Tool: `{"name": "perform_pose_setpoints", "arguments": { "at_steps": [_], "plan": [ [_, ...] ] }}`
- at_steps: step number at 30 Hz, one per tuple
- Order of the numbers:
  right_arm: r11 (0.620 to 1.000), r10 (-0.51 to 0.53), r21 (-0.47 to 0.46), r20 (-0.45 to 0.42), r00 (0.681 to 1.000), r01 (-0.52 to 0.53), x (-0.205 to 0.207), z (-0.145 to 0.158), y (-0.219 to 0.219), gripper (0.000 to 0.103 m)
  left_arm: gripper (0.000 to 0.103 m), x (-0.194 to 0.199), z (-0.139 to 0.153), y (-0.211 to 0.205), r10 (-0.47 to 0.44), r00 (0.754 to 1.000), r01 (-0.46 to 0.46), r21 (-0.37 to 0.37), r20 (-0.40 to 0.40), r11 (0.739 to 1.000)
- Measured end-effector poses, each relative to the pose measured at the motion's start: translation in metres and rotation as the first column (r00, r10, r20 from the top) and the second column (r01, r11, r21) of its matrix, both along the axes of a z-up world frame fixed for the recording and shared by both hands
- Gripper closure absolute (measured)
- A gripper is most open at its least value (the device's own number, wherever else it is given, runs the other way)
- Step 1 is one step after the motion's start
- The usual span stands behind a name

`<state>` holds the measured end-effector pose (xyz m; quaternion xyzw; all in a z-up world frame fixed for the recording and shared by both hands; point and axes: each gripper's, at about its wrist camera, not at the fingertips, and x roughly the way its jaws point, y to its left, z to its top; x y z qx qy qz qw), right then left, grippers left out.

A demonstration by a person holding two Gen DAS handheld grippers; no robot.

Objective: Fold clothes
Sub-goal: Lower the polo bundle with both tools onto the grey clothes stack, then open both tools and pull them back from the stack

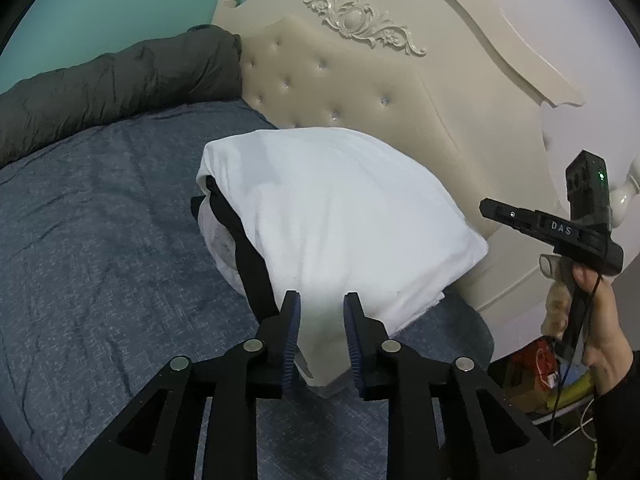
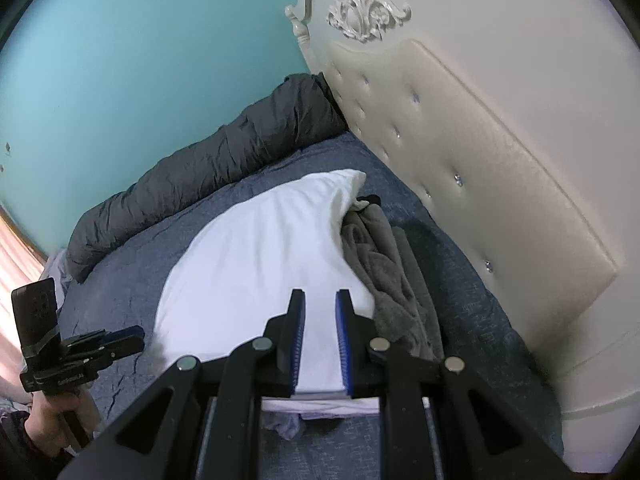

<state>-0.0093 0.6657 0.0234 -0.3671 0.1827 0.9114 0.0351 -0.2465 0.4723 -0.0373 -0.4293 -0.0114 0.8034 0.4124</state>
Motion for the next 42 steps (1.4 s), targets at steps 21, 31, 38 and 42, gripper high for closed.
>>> {"name": "perform_pose_setpoints", "arguments": {
  "at_steps": [21, 31, 38, 42],
  "plan": [
    [0.976, -0.15, 0.148, -0.08, 0.985, 0.161, 0.051, 0.03, -0.068, 0.072, 0.062, 0.036, 0.053, -0.022, -0.021, 0.994, 0.024, 0.02, -0.11, 1.0],
    [0.973, -0.165, 0.139, -0.126, 0.978, 0.182, 0.084, 0.049, -0.103, 0.053, 0.052, 0.06, 0.075, -0.039, -0.041, 0.985, 0.045, 0.021, -0.166, 0.999],
    [0.972, -0.193, 0.109, -0.135, 0.972, 0.208, 0.106, 0.054, -0.122, 0.044, 0.044, 0.074, 0.079, -0.058, -0.046, 0.984, 0.051, 0.026, -0.171, 0.998],
    [0.963, -0.214, 0.138, -0.137, 0.967, 0.233, 0.116, 0.06, -0.135, 0.033, 0.041, 0.081, 0.083, -0.071, -0.039, 0.984, 0.044, 0.023, -0.175, 0.999]
  ]
}}
